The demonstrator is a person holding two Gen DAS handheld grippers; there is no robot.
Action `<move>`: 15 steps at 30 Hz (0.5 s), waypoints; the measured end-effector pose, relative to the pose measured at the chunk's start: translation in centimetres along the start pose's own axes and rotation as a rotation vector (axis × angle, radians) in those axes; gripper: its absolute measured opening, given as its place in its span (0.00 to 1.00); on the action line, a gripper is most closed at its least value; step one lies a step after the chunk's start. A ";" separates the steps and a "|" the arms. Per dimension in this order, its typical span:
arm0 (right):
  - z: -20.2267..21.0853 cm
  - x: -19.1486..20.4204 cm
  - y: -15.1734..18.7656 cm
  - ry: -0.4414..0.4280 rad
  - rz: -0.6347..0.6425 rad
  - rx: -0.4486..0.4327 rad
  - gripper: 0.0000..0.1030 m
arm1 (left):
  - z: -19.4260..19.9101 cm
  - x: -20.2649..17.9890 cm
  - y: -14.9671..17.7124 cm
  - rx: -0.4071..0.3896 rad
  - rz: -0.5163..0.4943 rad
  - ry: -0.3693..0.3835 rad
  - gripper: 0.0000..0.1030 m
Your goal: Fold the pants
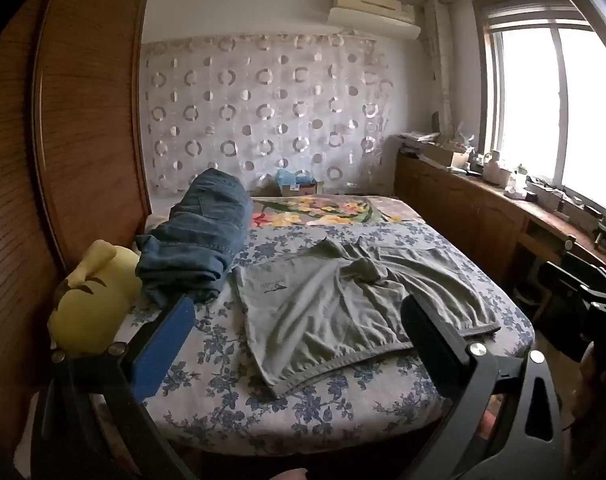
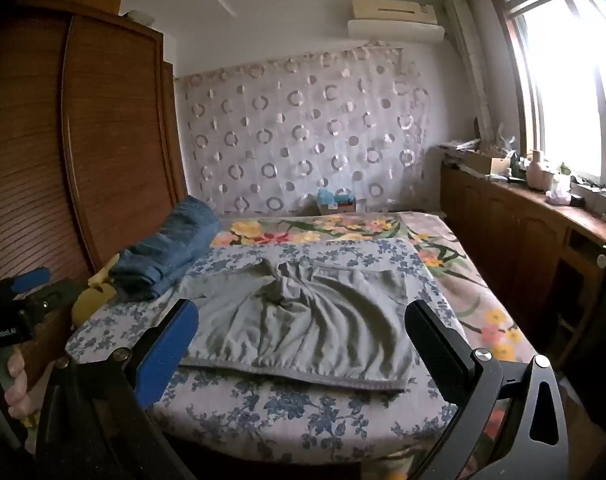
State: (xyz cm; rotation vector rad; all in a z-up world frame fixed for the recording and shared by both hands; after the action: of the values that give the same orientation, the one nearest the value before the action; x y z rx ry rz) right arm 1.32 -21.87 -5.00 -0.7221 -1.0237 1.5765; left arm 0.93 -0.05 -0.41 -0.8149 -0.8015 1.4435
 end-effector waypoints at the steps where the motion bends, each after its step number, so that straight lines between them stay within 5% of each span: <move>1: 0.0 0.0 0.0 -0.001 -0.002 0.000 1.00 | 0.0 0.0 0.0 -0.004 0.003 0.001 1.00; 15: -0.2 -0.1 0.2 -0.013 -0.007 -0.014 1.00 | -0.4 -0.5 0.1 0.008 -0.004 -0.005 1.00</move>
State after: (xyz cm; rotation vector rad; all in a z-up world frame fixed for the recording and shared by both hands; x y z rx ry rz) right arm 1.41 -21.90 -5.22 -0.7181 -1.0460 1.5716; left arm 1.26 -0.51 -0.67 -0.8038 -0.8001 1.4446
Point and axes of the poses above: each gripper's, at about its wrist camera, not at the fingertips, and z roughly against the way its jaws point, x to its left, y to its underside, the point moved 1 cm from there along -z, roughly the way its jaws point, and after that the axes turned 6 degrees about x, right-handed, at the moved point
